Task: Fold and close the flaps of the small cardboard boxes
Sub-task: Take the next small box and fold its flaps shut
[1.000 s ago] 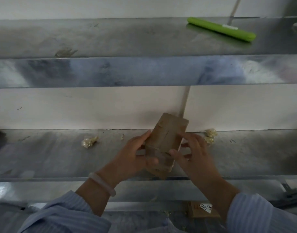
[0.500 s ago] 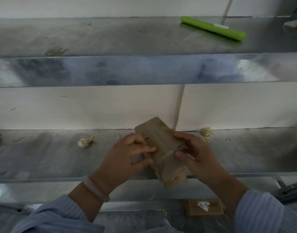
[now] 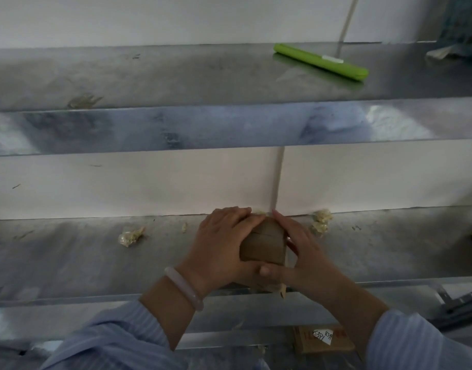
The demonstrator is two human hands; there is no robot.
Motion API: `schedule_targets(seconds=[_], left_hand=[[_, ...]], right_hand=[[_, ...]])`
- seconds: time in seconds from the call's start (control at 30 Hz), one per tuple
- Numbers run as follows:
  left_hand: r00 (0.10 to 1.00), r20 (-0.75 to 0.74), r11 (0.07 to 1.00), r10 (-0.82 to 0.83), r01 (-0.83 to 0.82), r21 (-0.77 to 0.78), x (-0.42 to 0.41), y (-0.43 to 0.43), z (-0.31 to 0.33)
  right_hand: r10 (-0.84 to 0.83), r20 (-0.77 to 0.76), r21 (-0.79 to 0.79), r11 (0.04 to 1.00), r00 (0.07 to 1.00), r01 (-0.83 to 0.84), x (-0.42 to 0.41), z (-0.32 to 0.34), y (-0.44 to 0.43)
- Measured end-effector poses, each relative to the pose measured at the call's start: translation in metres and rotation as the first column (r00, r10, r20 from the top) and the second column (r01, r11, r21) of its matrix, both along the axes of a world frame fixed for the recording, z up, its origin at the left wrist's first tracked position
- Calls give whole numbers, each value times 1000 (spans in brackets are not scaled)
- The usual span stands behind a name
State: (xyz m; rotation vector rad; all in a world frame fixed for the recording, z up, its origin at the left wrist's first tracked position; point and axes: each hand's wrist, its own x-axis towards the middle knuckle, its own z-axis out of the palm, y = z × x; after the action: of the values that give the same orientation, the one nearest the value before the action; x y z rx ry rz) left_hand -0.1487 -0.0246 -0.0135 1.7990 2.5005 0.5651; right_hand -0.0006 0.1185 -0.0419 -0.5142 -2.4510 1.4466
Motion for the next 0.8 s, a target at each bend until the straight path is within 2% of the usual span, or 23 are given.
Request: schedule_targets(seconds=[0.1,0.13,0.17,0.2,0.27,0.33,0.4,0.47,0.53,0.6,0.67,0.73,0.8], left_hand=[[1000,20,999,-16,17,-51,-12,-5,4],[998,65,999,24,-22,-33,-21,-12,3],[982,173,997,73,-75,3,-29,-20,1],[936,336,992,107,-125,33,-36,-28,-2],[763,640,986,94,-162,48,-44,-38,-8],[662,749,989,33,-127,69,-40,-40,-12],[648,761,975,-20,-155,157,-34,-38,-14],[670,742,948,-9,-232,220,-28,-38,-13],[749,661,940,35,-250,234,-24,-38,-9],[877,472,959,94,-207,194,-20,-37,0],[958,264,976,116,-159,148,-16,-35,10],[993,61,986,99,-106,126,-15,-32,16],[996,-48,995,70,-66,78,-16,-28,16]], right_hand=[[-24,-19,90,996,1000,26,3,-4,10],[-22,-35,64,998,999,24,6,-4,15],[-12,-56,6,1000,998,12,10,-3,19],[7,-89,-66,998,996,-13,13,-2,21],[35,-154,-152,987,987,-58,16,0,23],[61,-168,-116,990,984,-81,15,4,22],[84,-129,-25,996,988,-88,14,4,24],[90,-46,125,989,995,-83,12,6,27],[57,-8,228,972,998,-54,8,14,25],[0,-54,223,975,999,12,0,30,14],[-28,-72,175,984,997,40,-10,43,2],[-16,-53,169,985,998,25,-19,49,-5],[-16,-17,167,986,1000,19,-26,44,-6]])
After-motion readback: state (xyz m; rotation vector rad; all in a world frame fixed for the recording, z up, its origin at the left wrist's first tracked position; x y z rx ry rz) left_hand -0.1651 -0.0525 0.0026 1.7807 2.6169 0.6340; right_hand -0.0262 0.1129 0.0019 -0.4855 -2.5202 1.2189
